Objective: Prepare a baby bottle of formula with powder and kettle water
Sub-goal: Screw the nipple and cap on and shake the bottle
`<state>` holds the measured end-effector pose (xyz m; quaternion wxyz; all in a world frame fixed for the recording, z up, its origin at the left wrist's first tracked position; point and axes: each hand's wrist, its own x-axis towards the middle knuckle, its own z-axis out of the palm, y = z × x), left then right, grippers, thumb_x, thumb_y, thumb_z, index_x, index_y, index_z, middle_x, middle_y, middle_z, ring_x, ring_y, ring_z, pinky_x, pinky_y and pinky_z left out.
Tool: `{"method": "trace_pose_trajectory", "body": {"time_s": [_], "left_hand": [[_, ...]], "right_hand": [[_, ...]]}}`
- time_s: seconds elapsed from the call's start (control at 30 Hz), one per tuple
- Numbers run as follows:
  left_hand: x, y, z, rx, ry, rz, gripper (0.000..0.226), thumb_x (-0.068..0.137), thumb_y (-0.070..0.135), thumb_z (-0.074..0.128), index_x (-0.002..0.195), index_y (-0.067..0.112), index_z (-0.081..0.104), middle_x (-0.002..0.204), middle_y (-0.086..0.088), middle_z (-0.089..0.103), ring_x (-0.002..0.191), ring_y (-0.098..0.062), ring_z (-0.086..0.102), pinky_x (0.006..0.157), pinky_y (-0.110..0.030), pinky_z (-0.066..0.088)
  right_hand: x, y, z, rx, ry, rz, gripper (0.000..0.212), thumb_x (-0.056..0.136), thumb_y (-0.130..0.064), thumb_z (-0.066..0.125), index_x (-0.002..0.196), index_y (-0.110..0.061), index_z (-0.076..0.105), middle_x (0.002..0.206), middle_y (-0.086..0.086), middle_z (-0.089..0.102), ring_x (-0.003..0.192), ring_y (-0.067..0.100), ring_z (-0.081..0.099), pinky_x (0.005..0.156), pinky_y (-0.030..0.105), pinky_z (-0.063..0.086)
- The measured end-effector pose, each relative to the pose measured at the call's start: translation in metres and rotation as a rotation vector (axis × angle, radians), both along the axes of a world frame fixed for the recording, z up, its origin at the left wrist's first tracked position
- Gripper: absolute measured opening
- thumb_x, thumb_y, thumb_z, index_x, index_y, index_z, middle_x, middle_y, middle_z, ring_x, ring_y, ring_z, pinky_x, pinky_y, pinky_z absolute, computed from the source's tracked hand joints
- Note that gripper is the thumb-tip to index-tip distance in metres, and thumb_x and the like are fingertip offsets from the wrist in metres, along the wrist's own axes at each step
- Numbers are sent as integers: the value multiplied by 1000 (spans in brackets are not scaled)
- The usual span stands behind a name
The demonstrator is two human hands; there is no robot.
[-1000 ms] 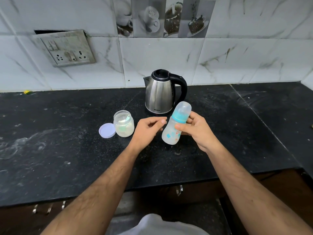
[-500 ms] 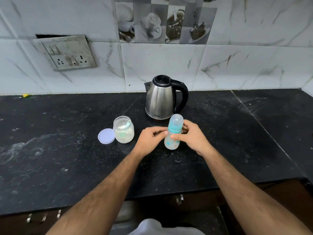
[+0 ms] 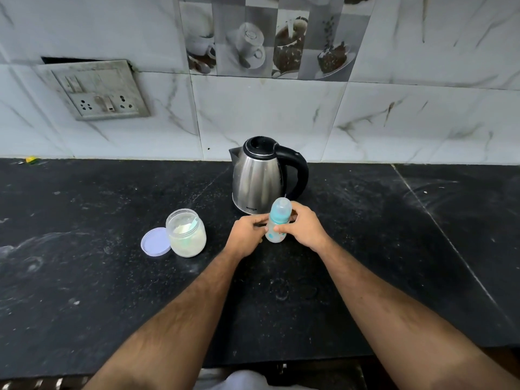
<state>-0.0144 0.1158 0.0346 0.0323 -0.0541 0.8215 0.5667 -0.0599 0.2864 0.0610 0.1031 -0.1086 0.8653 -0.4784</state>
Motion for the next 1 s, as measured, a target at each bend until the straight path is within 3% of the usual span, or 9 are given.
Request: {"method": "trace_pose_trajectory", "body": {"time_s": [0.17, 0.3, 0.43, 0.63, 0.83, 0.9, 1.0], "left_hand": [[-22, 6, 2, -24, -28, 13, 39, 95, 1, 57, 126, 22, 67, 114, 6, 72, 88, -7, 65, 74, -23, 56], [-33, 7, 0, -76, -46, -1, 42, 94, -1, 55, 125, 24, 69, 112, 8, 72, 97, -12, 66, 84, -29, 57], [-40, 7, -6, -126, -69, -17, 42, 93, -1, 56, 125, 24, 69, 118, 7, 72, 99, -5, 62, 98, -33, 52], [-38, 8, -8, -135, -60, -23, 48, 92, -3, 54, 126, 27, 68, 120, 9, 71, 113, -12, 63, 102, -38, 51], [-25, 11, -4, -127, -19, 0, 54, 89, 0, 55, 139, 22, 57, 130, 7, 66, 99, -4, 63, 106, -29, 45], [-18, 10, -7, -127, -21, 52, 52, 92, 3, 59, 141, 16, 53, 134, 1, 62, 108, -8, 63, 108, -28, 42], [-3, 8, -12, -118, -22, 93, 51, 92, 6, 63, 142, 10, 51, 138, -6, 59, 120, -14, 61, 107, -24, 41]], "right_hand": [[-28, 0, -6, 61, -9, -6, 62, 68, -8, 87, 124, -14, 62, 113, -1, 68, 104, 16, 65, 93, 32, 52], [-40, -2, -12, 96, -17, -14, 61, 68, -8, 87, 124, -15, 62, 111, -3, 67, 106, 17, 64, 94, 34, 51], [-45, -2, -17, 114, -26, -13, 61, 69, -8, 86, 125, -14, 61, 115, 0, 67, 107, 18, 63, 96, 37, 51], [-43, -2, -20, 104, -26, -23, 63, 69, -7, 85, 127, -15, 59, 118, 2, 67, 111, 20, 63, 99, 40, 51], [-31, 0, -25, 96, -21, -47, 85, 66, -9, 87, 140, -19, 47, 134, 3, 60, 123, 22, 57, 106, 41, 46], [-23, 2, -29, 127, 15, -120, 88, 68, -14, 87, 144, -16, 44, 139, 7, 55, 127, 22, 54, 108, 41, 44], [0, 7, -31, 168, 92, -233, 79, 73, -19, 84, 142, -15, 46, 133, 8, 54, 118, 20, 57, 101, 37, 49]]}}
